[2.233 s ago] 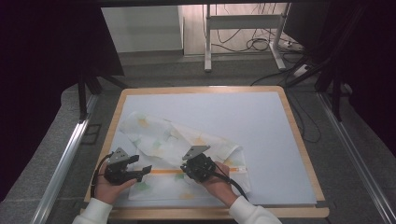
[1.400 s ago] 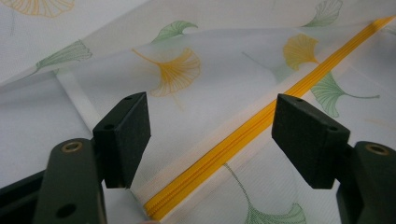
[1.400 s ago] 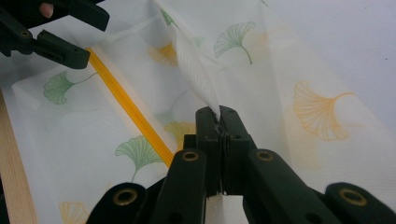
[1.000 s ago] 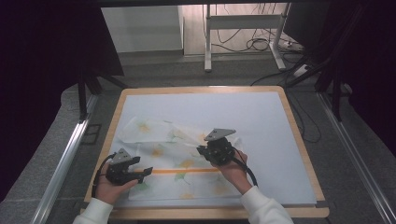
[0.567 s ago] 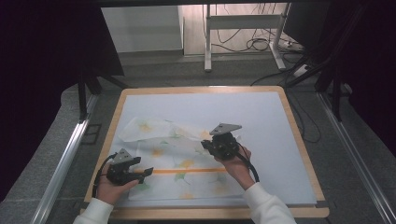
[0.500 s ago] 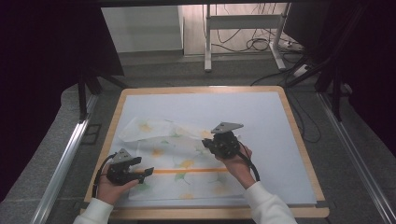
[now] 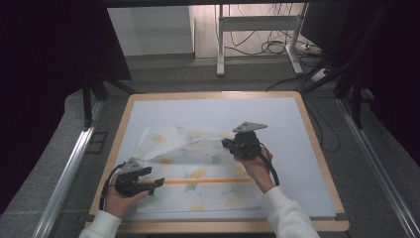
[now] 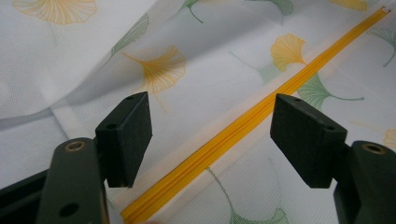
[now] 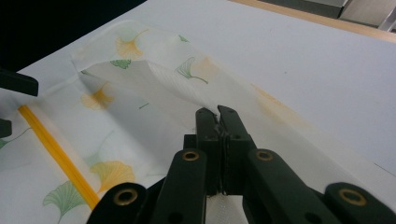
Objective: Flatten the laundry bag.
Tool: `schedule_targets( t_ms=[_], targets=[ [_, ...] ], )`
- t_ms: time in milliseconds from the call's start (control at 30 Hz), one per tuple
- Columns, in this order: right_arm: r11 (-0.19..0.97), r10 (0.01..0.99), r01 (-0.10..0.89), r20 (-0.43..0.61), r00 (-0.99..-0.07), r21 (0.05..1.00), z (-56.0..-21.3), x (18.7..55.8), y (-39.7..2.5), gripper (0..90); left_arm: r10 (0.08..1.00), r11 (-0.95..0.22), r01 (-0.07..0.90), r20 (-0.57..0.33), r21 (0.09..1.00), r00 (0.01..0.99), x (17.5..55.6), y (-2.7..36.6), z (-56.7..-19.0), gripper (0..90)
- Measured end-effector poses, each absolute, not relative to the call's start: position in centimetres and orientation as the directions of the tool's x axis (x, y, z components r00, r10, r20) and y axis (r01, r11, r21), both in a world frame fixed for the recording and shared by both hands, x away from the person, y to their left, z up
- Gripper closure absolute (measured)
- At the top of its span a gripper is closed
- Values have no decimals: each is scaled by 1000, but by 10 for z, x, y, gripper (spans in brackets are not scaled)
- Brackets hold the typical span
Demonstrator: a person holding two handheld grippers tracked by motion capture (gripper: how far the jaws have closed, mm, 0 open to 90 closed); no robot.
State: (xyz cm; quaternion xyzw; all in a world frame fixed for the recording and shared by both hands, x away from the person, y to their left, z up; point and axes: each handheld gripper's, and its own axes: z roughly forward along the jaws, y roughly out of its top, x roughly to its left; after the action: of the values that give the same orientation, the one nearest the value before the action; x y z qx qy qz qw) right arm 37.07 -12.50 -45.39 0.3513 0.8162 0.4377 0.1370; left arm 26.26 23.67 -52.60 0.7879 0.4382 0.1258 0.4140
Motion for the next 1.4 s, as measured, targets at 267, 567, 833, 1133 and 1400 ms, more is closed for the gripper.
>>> schedule_targets(
  t_ms=[267, 567, 833, 1133, 1400],
  targets=[
    [364, 704, 471, 94, -704, 804, -459, 381, -126, 873, 787, -286, 587, -164, 758, 595, 263, 231, -527, 290],
    [338, 733, 498, 109, -672, 798, -467, 401, -133, 873, 790, -283, 588, -163, 758, 591, 263, 231, -527, 292],
    [330, 749, 509, 108, -654, 795, -470, 417, -134, 873, 793, -278, 585, -161, 762, 587, 265, 227, -526, 294],
    [285, 779, 557, 150, -609, 780, -477, 446, -134, 873, 783, -300, 583, -154, 755, 602, 268, 223, -528, 294],
    [248, 822, 595, 159, -547, 765, -480, 468, -142, 873, 773, -316, 580, -151, 751, 616, 268, 222, -529, 293]
  ],
)
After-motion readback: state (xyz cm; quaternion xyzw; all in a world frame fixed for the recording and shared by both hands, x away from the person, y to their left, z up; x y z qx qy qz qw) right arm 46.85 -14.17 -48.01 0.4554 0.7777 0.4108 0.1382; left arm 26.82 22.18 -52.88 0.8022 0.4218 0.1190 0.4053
